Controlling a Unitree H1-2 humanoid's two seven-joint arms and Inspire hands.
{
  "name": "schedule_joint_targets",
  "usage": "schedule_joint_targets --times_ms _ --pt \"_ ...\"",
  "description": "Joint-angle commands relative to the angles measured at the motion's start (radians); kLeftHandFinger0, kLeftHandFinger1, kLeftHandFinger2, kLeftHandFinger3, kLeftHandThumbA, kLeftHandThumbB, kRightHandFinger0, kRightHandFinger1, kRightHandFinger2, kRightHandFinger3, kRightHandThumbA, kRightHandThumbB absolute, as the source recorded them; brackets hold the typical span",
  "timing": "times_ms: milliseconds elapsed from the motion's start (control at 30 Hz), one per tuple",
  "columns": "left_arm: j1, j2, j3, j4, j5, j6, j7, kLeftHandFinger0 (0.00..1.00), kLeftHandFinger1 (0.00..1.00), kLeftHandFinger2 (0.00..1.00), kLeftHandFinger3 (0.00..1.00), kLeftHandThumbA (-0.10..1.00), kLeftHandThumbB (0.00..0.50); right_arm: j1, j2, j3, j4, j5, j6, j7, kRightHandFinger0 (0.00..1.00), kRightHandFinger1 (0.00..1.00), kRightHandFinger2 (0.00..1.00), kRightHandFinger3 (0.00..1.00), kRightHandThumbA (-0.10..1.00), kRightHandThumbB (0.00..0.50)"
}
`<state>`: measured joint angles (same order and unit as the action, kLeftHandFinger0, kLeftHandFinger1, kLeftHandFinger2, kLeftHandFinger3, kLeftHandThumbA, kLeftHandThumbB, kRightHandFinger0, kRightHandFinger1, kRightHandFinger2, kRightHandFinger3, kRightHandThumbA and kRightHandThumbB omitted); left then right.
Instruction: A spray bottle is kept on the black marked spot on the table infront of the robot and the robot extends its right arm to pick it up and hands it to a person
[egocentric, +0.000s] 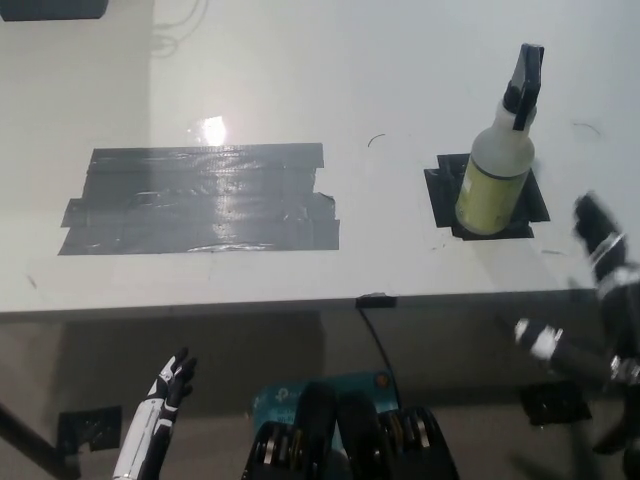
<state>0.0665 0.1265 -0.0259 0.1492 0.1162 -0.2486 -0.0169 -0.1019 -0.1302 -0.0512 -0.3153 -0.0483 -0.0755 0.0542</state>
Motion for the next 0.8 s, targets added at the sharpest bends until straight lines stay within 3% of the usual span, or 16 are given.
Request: schedule_joint_targets --times_ms 0,167,400,733,767 --pt "-0.002 0.005 0.003 -0.006 0.005 -0.043 0.008 1.0 1.0 1.0 1.0 1.0 0.359 -0.111 -0.025 -0.039 0.063 0.013 0.061 -0.023 1.0 1.0 1.0 1.0 1.0 0.323" --pt "-0.002 0.004 0.003 -0.011 0.006 -0.04 0.008 1.0 1.0 1.0 1.0 1.0 0.35 -0.211 -0.027 -0.054 0.22 -0.011 0.071 -0.04 1.0 1.0 1.0 1.0 1.0 0.284" --pt "-0.005 0.006 0.001 -0.008 0.016 -0.041 0.01 1.0 1.0 1.0 1.0 1.0 0.356 -0.348 -0.03 -0.061 0.426 -0.031 0.1 -0.079 1.0 1.0 1.0 1.0 1.0 0.41" --pt "-0.006 0.004 -0.001 -0.015 0.012 -0.037 0.004 1.0 1.0 1.0 1.0 1.0 0.349 -0.514 -0.017 -0.042 0.663 -0.022 0.158 -0.082 1.0 1.0 1.0 1.0 1.0 0.419" --pt "-0.006 0.005 -0.001 -0.017 0.011 -0.039 0.003 1.0 1.0 1.0 1.0 1.0 0.348 -0.524 -0.016 -0.041 0.676 -0.026 0.161 -0.086 1.0 1.0 1.0 1.0 1.0 0.436"
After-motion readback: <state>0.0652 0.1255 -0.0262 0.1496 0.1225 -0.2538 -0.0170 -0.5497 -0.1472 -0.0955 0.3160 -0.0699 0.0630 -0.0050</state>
